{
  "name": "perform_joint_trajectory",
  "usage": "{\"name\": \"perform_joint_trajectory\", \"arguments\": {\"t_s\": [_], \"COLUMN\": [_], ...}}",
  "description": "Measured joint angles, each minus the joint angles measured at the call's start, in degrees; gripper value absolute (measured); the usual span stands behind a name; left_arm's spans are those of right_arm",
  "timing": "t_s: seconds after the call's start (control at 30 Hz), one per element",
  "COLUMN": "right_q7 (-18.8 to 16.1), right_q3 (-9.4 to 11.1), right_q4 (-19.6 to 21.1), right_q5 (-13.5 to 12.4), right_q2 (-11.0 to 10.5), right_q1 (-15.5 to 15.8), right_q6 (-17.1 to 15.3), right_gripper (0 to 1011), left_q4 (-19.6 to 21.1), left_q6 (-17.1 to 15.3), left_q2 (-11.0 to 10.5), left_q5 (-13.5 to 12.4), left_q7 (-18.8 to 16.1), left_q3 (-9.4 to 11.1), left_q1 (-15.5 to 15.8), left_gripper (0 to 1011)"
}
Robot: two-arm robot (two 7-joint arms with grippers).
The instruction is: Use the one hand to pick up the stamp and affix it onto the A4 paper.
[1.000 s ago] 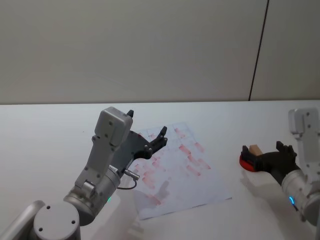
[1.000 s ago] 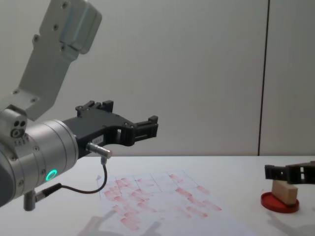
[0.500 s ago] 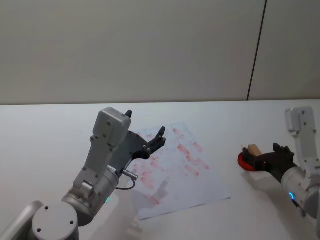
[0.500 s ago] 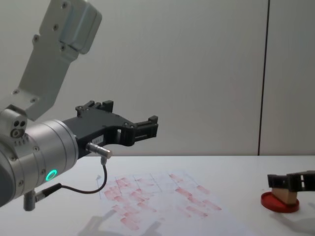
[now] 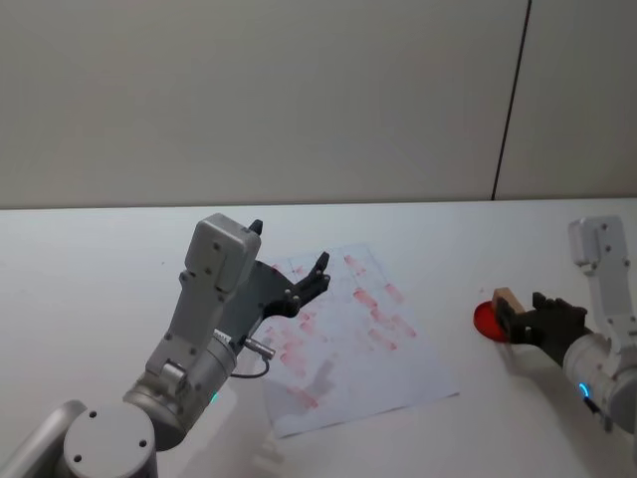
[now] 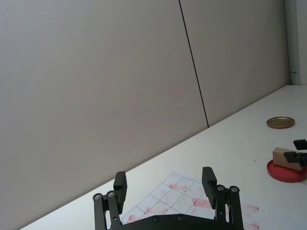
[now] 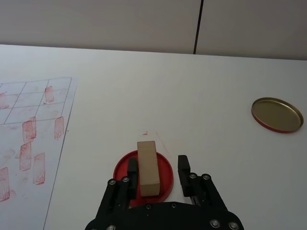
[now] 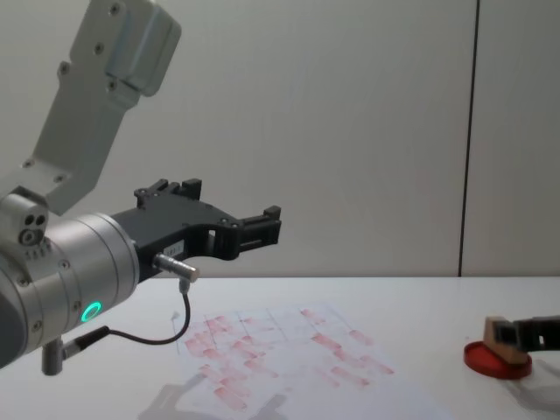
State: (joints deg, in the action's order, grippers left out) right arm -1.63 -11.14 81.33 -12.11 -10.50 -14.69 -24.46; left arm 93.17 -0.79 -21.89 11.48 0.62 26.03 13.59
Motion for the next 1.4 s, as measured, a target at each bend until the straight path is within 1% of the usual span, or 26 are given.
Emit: {"name": "perform_joint_trajectory", "arguments": {"t_s": [0.07,0.1,0.17,0.23,0.3,0.33,0.63,0.87,0.93,1.2,1.4], "right_q7": [-0.1,-0.3,-0.4,-0.5,-0.6,-0.7,-0.9,-1.1,-1.2,-1.7,-2.2], "right_q3": [0.0,0.1,0.1,0.1,0.1,0.1,0.0,0.0,-0.3,-0.6,-1.0], "right_q4": [-0.2,-0.5,-0.7,-1.0,-1.2,-1.3,-2.3,-3.0,-3.8,-5.0,-4.7], "right_q5": [0.0,0.0,0.0,0.0,0.0,0.1,0.3,0.8,1.3,2.6,3.6], "right_q2": [0.0,0.0,0.1,0.1,0.2,0.2,0.6,0.9,1.1,1.4,1.7], "right_q1": [-0.1,-0.2,-0.3,-0.4,-0.5,-0.6,-1.1,-1.8,-2.0,-3.0,-3.4], "right_q6": [0.0,0.0,-0.1,-0.1,-0.1,-0.2,-0.6,-1.8,-2.8,-3.9,-4.4], "right_gripper": [486,425,387,304,267,233,233,232,232,232,229], "left_q4": [0.0,0.0,0.0,0.0,0.0,0.0,0.0,0.0,0.0,0.0,0.0], "left_q6": [0.0,0.0,0.0,0.0,0.0,0.0,0.0,0.0,0.0,0.0,0.0], "left_q2": [0.0,0.0,0.0,0.0,0.0,0.0,0.0,0.0,0.0,0.0,0.0], "left_q5": [0.0,0.0,0.0,0.0,0.0,0.0,0.0,0.0,0.0,0.0,0.0], "left_q7": [0.0,0.0,0.0,0.0,0.0,0.0,0.0,0.0,0.0,0.0,0.0], "left_q3": [0.0,0.0,0.0,0.0,0.0,0.0,0.0,0.0,0.0,0.0,0.0], "left_q1": [0.0,0.0,0.0,0.0,0.0,0.0,0.0,0.0,0.0,0.0,0.0], "left_gripper": [993,993,993,993,993,993,993,993,993,993,993]}}
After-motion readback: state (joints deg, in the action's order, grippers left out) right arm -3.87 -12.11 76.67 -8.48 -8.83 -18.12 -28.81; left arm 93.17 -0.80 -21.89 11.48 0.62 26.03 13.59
